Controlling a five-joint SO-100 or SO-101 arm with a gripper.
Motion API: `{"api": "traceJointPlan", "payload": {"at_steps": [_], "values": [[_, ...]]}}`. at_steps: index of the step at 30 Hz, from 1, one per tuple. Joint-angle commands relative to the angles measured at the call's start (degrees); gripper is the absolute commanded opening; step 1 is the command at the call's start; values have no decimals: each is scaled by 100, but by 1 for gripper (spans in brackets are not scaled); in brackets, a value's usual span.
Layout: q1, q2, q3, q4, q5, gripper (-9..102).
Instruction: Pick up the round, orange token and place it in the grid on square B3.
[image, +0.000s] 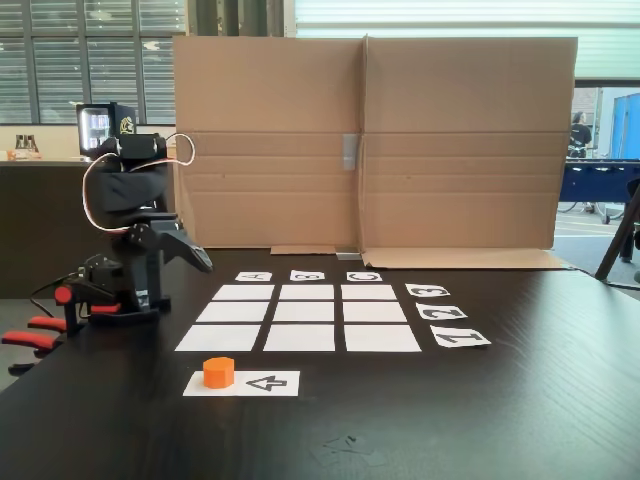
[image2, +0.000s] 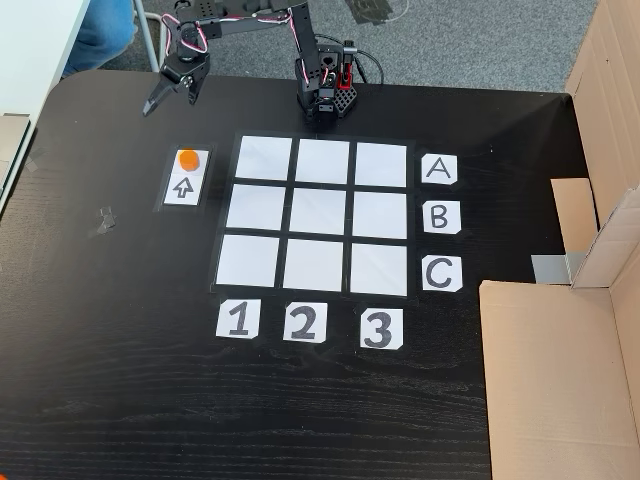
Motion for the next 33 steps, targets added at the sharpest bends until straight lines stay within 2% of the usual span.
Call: {"api": "traceJointPlan", "payload": {"at_steps": [1, 14, 22, 33], "values": [[-88, -272, -492, -44, -53, 65], [-527, -1222, -712, -167, 211, 67], [-668, -1591, -826, -193, 633, 73], [-905, -2109, -1248, -343, 1318, 74]]}}
